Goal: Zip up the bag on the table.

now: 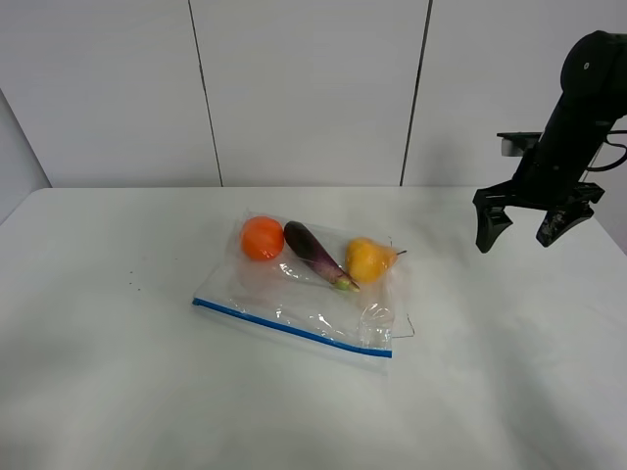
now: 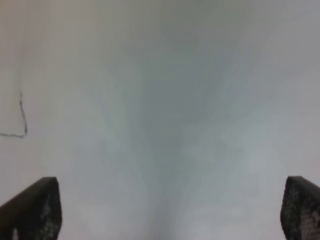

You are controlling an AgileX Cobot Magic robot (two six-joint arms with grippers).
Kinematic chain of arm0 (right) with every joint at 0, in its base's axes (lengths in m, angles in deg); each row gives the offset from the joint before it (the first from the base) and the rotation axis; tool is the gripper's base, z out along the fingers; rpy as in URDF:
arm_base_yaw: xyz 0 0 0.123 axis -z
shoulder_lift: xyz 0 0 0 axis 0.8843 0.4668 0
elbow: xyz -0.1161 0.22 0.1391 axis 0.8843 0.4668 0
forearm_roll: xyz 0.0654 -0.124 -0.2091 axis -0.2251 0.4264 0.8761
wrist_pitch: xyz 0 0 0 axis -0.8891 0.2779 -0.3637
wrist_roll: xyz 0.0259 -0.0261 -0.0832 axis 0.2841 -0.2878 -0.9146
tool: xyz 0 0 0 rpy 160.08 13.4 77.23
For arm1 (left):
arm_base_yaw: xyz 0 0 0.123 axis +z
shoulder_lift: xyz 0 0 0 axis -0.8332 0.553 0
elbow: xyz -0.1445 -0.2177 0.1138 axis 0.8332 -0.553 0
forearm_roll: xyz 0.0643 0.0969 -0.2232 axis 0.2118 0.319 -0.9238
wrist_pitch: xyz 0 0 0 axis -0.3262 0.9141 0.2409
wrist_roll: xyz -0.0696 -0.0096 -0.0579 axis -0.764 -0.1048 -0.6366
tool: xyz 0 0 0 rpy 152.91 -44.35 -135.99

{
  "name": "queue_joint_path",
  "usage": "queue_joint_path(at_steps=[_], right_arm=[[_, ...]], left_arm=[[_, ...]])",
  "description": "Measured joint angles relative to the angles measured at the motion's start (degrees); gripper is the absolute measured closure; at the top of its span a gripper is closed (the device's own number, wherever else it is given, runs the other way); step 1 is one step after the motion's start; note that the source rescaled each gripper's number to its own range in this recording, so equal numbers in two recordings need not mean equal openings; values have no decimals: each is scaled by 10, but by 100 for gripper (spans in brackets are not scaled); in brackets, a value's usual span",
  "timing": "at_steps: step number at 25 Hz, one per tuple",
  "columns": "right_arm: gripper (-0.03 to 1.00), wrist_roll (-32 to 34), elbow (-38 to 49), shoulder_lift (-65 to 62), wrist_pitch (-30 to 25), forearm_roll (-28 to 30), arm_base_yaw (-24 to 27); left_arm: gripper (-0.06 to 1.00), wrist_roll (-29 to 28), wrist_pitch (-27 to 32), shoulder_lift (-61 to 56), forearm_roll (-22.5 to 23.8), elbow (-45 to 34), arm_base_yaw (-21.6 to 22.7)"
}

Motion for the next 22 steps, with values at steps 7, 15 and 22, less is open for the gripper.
queue_joint_path(at_steps=[7,15,22], right_arm=[[0,8,0,-32,0,22,2],[0,8,19,-75,1,49,2],[0,9,157,-177,1,36,2]], left_arm=[[-5,0,0,0,0,0,0],[-5,0,0,0,0,0,0],[-5,0,0,0,0,0,0]])
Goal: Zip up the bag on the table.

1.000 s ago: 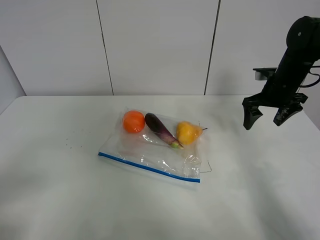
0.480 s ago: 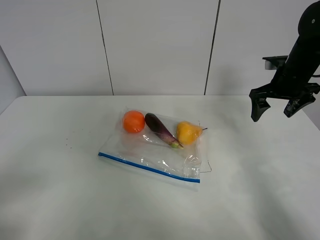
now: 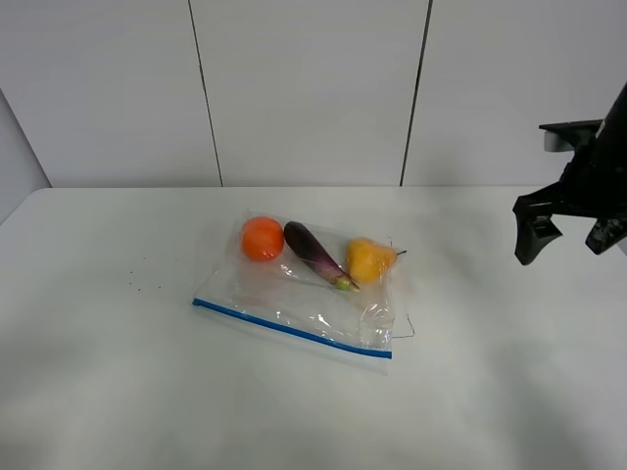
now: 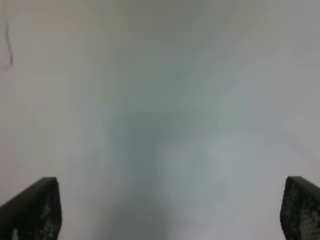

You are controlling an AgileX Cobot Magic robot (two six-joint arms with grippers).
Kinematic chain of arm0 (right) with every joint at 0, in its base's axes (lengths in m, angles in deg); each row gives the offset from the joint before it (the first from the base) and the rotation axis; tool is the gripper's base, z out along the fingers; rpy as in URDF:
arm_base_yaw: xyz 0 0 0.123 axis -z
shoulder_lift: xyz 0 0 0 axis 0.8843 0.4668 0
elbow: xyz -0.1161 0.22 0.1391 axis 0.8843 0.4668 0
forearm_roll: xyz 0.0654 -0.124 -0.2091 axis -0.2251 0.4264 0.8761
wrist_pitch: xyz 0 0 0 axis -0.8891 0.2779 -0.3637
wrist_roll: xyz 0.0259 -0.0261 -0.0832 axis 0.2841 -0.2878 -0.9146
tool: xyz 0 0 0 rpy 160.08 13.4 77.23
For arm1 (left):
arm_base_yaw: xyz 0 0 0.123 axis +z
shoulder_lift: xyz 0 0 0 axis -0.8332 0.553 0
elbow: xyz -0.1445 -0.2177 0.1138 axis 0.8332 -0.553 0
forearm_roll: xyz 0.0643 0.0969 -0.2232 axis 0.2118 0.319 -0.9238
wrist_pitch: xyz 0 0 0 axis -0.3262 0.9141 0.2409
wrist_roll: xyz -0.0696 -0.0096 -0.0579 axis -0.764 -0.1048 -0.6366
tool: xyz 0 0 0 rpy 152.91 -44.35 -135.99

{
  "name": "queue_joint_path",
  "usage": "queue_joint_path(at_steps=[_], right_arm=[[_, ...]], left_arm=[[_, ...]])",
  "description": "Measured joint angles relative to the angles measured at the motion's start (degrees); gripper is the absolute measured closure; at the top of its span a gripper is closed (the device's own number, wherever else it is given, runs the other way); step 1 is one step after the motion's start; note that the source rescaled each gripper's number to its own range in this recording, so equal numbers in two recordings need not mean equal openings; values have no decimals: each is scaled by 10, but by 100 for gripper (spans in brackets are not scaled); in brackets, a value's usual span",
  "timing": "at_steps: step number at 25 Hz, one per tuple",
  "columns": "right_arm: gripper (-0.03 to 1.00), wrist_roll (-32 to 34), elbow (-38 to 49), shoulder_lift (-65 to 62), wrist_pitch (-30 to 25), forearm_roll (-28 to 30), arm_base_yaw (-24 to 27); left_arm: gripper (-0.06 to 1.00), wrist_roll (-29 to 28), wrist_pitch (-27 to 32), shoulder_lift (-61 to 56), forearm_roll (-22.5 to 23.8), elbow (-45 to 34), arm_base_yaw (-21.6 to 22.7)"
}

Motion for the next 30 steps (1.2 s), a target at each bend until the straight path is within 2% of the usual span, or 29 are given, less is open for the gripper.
queue_joint_path(at_steps=[10,18,24,30], right_arm=[[0,0,229,-258,7,-2,0],[0,2,383,-525,81,-3,0],[0,20,443,-721,94,-30,0],[0,22,449,-815,102,-32,0]], left_arm=[[-5,0,0,0,0,0,0],[-5,0,0,0,0,0,0],[-5,0,0,0,0,0,0],[-5,0,0,0,0,0,0]])
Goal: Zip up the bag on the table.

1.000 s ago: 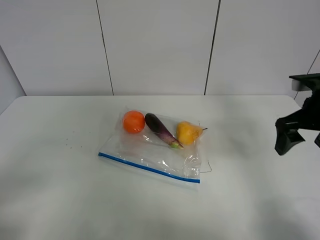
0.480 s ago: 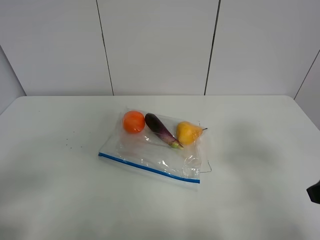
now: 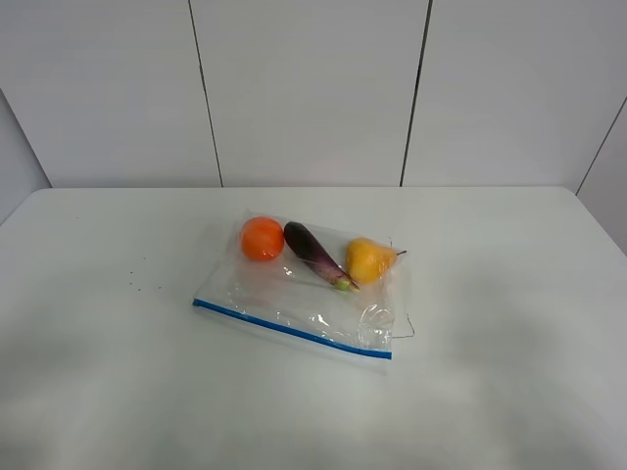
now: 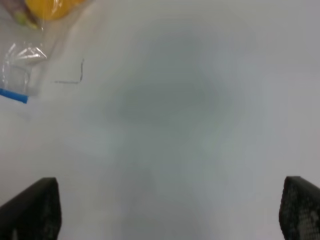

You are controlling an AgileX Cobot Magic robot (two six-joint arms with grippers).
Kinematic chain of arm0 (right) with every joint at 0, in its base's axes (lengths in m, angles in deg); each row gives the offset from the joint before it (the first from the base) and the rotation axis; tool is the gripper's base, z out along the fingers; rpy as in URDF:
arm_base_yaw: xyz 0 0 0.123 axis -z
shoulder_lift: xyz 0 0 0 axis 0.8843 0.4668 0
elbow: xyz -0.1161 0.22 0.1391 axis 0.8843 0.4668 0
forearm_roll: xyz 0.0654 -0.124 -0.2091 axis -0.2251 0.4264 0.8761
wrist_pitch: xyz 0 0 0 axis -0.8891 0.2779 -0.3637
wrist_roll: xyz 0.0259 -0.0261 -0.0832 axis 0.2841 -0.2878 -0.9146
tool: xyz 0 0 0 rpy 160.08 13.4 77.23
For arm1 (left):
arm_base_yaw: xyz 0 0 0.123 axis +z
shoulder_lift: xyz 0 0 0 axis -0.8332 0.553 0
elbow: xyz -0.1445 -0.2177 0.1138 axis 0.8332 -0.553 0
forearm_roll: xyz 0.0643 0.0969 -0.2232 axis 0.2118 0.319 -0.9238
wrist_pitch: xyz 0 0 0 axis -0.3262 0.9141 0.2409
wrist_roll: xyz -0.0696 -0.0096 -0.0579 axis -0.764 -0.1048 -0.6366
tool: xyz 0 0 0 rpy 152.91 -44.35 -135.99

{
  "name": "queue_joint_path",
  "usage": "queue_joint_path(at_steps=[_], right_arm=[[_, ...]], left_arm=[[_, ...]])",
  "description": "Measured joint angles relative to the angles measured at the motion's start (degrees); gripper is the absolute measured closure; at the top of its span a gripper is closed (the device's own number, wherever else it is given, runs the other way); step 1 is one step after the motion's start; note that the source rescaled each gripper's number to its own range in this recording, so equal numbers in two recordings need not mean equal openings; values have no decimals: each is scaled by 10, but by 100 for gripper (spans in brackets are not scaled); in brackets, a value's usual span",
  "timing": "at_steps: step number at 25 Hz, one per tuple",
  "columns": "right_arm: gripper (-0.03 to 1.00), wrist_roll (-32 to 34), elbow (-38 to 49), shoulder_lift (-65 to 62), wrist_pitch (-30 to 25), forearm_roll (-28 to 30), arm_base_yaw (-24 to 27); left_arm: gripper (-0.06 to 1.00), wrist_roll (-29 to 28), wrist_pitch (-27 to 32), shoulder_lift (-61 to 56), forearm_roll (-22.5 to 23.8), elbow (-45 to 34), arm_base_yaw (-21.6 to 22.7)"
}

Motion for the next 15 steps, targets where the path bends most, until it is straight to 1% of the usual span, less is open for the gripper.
queue_joint_path(at_steps=[15], right_arm=[[0,2,0,-12,1,0,0]], left_arm=[[-5,0,0,0,0,0,0]])
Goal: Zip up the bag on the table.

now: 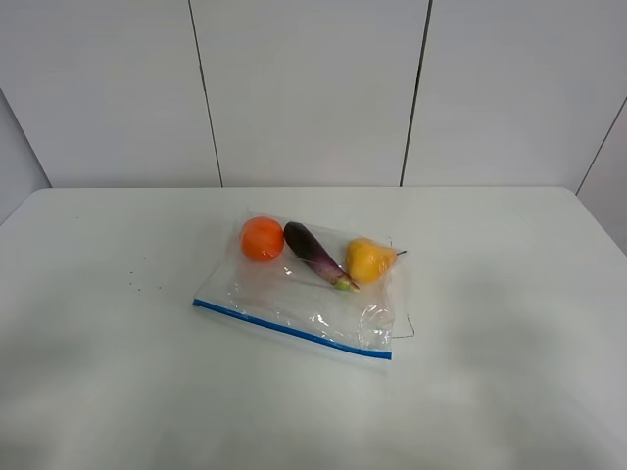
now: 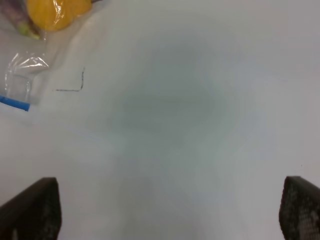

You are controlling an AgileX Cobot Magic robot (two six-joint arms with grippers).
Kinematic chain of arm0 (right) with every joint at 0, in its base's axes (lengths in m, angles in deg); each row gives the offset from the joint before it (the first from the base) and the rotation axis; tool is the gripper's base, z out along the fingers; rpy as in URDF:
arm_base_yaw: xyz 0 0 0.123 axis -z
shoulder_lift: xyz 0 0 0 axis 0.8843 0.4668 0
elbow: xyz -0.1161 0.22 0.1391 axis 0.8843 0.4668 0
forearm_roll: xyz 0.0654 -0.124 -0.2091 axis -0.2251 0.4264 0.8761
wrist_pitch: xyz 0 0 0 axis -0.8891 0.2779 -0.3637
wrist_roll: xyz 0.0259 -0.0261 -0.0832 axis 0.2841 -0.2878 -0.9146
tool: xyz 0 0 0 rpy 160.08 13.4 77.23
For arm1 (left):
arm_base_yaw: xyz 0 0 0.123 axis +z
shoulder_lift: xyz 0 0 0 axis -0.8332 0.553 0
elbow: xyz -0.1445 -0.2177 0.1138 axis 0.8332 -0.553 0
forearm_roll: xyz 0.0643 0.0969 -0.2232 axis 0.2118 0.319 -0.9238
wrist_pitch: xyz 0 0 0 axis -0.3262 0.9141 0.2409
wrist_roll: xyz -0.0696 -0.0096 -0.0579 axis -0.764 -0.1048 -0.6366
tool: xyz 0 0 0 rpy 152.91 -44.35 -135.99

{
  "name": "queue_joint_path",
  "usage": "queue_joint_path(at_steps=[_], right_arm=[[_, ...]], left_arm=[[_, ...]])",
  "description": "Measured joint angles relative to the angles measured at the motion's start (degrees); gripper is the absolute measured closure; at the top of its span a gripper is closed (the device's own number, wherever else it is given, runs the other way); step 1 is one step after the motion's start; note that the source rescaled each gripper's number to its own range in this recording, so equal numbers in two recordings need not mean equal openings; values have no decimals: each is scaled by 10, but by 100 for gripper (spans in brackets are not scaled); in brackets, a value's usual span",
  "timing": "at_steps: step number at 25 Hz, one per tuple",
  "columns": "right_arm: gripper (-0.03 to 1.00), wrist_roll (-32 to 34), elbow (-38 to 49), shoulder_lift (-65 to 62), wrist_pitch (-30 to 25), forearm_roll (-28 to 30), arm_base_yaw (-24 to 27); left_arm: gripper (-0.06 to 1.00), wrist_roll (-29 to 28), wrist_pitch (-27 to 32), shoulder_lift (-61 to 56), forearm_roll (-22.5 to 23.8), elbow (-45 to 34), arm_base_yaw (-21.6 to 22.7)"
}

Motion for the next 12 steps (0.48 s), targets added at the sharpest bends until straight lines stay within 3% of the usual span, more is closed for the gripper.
queue_joint_path(at_steps=[12], right_arm=[[0,0,0,-97,0,0,0]], left_arm=[[-5,0,0,0,0,0,0]])
